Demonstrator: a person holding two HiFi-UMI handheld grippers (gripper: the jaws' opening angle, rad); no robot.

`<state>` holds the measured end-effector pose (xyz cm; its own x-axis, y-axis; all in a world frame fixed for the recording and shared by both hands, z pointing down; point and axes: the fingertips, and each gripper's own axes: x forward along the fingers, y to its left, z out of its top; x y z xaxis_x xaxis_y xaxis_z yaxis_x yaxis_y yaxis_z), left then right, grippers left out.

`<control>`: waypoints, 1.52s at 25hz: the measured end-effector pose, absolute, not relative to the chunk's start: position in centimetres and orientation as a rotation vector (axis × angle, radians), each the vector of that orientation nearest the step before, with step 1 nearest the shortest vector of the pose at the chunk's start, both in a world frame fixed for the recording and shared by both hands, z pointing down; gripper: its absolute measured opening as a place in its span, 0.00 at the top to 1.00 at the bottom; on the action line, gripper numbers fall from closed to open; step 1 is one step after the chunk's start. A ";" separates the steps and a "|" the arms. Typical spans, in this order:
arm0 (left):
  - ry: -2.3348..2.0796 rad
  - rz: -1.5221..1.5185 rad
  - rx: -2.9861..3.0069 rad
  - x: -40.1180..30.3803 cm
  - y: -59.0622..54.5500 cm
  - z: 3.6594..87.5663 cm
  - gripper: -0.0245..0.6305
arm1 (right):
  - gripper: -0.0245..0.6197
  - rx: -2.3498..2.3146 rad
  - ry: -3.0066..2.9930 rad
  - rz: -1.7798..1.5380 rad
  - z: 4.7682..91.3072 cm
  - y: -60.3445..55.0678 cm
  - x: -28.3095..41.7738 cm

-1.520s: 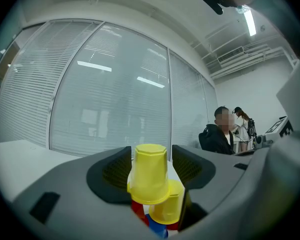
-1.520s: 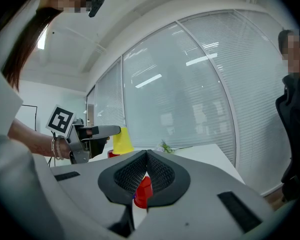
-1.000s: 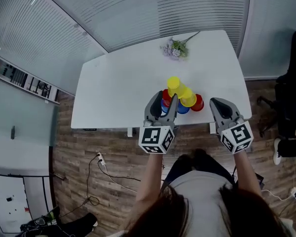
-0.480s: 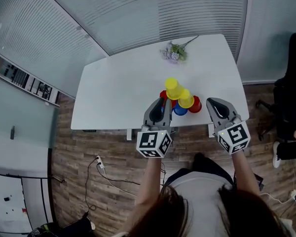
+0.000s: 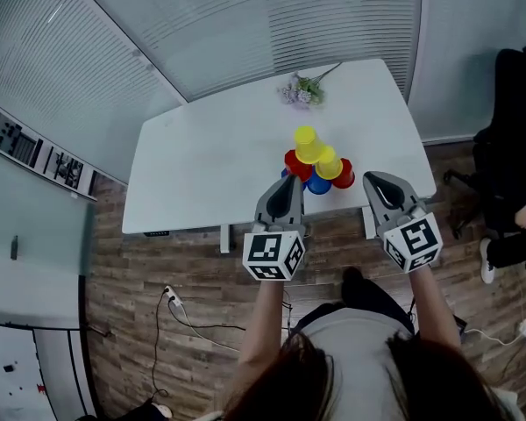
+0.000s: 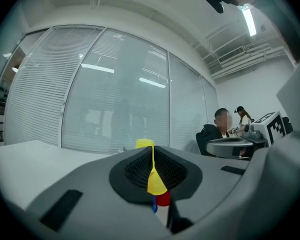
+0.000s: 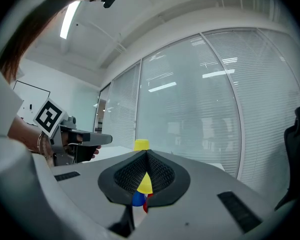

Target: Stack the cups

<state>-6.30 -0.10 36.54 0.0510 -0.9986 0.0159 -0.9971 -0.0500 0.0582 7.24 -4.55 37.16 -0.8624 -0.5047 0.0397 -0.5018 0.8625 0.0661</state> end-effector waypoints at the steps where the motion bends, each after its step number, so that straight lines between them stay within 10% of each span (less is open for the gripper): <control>1: -2.123 -0.045 2.242 -6.3 0.3 36.5 0.92 | 0.92 0.812 -2.978 -0.084 37.0 -4.1 7.2; 38: -1.985 -0.087 2.334 -3.4 9.8 33.2 0.93 | 0.92 0.994 -2.960 -0.132 33.6 6.0 10.6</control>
<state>-3.44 9.81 33.19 0.1610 -0.9869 0.0060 -0.9826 -0.1597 0.0949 10.59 6.02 33.56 -0.7976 -0.6031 -0.0111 -0.6017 0.7942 0.0850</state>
